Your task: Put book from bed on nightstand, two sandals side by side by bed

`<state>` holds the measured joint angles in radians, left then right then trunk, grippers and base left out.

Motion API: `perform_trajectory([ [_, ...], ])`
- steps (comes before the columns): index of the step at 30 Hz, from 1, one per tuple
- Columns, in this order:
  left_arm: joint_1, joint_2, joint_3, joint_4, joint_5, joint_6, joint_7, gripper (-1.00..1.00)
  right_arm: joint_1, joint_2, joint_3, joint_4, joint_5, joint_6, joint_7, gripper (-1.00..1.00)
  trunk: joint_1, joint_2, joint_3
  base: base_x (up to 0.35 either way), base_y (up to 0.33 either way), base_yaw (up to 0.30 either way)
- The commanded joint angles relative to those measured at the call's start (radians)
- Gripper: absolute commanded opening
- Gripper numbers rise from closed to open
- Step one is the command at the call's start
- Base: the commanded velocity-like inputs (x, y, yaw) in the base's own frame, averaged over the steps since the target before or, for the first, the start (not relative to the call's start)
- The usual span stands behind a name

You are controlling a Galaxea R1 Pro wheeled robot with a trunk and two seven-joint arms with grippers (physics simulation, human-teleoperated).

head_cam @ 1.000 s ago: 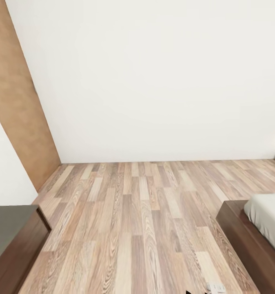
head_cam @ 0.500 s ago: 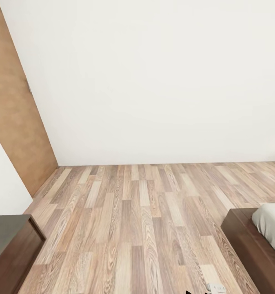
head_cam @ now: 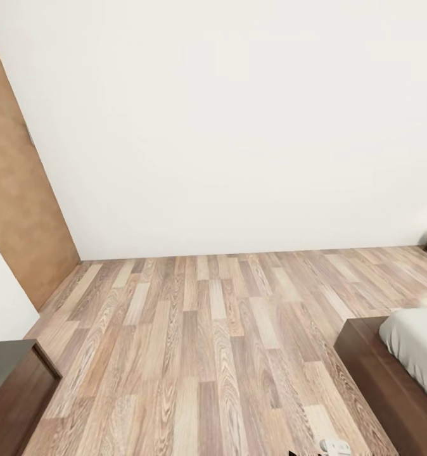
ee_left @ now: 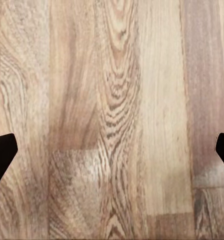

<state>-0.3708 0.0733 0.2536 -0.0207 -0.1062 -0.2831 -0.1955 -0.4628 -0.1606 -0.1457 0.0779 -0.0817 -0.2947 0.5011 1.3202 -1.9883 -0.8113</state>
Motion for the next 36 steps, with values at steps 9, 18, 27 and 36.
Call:
perform_trajectory([
  [9,0.000,0.000,0.009,0.001,-0.010,-0.004,-0.002,1.00,-0.002,0.000,-0.003,0.005,-0.008,-0.004,0.010,1.00,0.000,0.000,-0.001,0.000,0.000,-0.279],
  [18,0.000,0.000,0.009,0.001,-0.010,-0.004,-0.002,1.00,-0.002,0.000,-0.003,0.005,-0.008,-0.004,0.010,1.00,0.000,0.000,-0.001,0.000,0.000,-0.283],
  [27,0.000,0.000,0.009,0.001,-0.010,-0.004,-0.002,1.00,-0.002,0.000,-0.003,0.005,-0.007,-0.004,0.010,1.00,0.000,0.000,-0.001,0.000,0.000,-0.283],
  [36,0.000,0.000,0.009,0.001,-0.010,-0.004,-0.002,1.00,-0.002,0.000,-0.003,0.005,-0.007,-0.004,0.010,1.00,-0.019,0.035,0.015,0.000,0.000,-0.283],
])
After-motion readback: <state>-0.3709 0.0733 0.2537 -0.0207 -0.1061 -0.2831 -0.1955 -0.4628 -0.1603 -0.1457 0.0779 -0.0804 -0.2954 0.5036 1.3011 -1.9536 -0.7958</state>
